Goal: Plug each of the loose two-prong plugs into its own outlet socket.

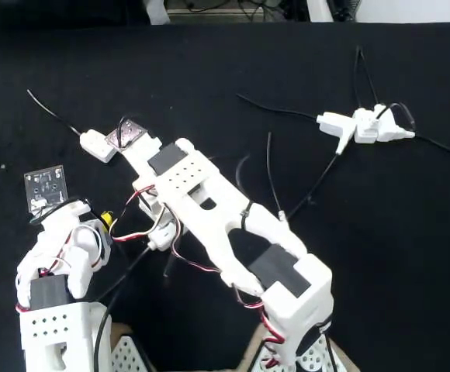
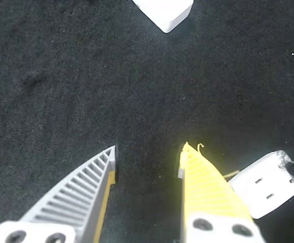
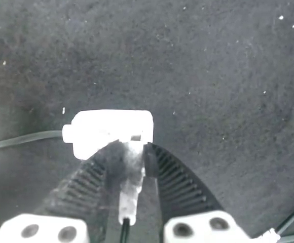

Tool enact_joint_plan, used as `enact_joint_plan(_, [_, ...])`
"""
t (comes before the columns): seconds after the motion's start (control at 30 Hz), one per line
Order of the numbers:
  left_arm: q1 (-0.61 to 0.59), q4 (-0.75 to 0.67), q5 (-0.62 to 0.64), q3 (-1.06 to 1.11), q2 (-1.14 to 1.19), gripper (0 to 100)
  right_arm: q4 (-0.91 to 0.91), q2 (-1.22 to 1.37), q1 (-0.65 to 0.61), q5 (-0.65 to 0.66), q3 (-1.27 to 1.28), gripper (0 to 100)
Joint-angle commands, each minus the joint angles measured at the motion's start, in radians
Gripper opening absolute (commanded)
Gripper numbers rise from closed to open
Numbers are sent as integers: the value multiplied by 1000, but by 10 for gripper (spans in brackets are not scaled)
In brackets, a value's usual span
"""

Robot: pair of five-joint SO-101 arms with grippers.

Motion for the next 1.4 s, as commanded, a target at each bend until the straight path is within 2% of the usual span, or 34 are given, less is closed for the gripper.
enact_joint_plan(0.0, [-10,3,-6,-8,-11,206,9,51,-57,-15,84,11])
enact_joint_plan(0.1, [-10,3,-6,-8,-11,206,17,47,-55,-8,62,31])
enact_joint_plan(0.23, [-10,3,-6,-8,-11,206,49,50,-55,-8,16,154])
enact_joint_plan(0.3, [-10,3,-6,-8,-11,206,74,47,-57,-8,1,178])
enact_joint_plan(0.6, [-10,3,-6,-8,-11,206,153,42,-51,-5,-79,166])
enact_joint_plan(0.8, [-10,5,-6,-8,-11,206,153,-91,-51,-5,-94,166])
enact_joint_plan(1.37, [-10,3,-6,-8,-11,206,209,-435,-58,-5,197,167])
